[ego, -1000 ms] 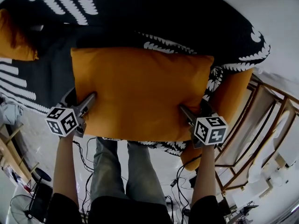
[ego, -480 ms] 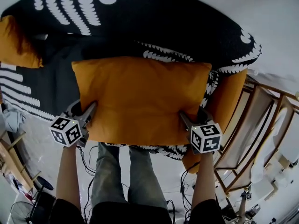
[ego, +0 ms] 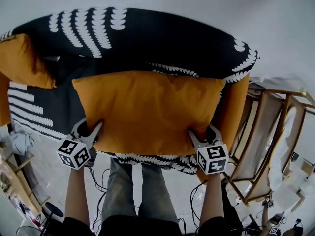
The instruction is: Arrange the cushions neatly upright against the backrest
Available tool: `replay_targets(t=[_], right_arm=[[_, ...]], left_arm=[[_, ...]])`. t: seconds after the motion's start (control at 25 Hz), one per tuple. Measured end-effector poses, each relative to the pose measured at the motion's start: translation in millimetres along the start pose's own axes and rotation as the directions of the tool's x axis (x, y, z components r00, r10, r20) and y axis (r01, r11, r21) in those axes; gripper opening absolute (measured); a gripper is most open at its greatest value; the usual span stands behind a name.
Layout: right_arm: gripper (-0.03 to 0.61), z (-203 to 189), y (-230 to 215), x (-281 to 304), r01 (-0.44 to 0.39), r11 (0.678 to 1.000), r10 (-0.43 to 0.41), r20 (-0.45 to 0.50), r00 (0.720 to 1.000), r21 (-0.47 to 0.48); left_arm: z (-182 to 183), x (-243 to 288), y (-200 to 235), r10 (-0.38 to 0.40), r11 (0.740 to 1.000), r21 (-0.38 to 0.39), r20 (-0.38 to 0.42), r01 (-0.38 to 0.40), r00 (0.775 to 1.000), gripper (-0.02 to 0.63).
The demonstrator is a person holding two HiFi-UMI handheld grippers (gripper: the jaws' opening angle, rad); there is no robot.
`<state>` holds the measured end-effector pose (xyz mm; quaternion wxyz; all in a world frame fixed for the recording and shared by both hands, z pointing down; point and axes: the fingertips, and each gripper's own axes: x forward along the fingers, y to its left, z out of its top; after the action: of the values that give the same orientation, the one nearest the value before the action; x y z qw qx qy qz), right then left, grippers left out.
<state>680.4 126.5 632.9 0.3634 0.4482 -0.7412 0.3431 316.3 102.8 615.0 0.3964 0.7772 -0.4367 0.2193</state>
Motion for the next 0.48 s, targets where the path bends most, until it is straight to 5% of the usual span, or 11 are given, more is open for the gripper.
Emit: replay_targets(t=[0.48], right_arm=[[0.259, 123, 13, -29, 0.070, 0.997, -0.074, 0.231, 0.970, 0.023]], left_arm=[[149, -32, 14, -0.006, 0.981, 0.190, 0.188, -0.031, 0.982, 0.167]])
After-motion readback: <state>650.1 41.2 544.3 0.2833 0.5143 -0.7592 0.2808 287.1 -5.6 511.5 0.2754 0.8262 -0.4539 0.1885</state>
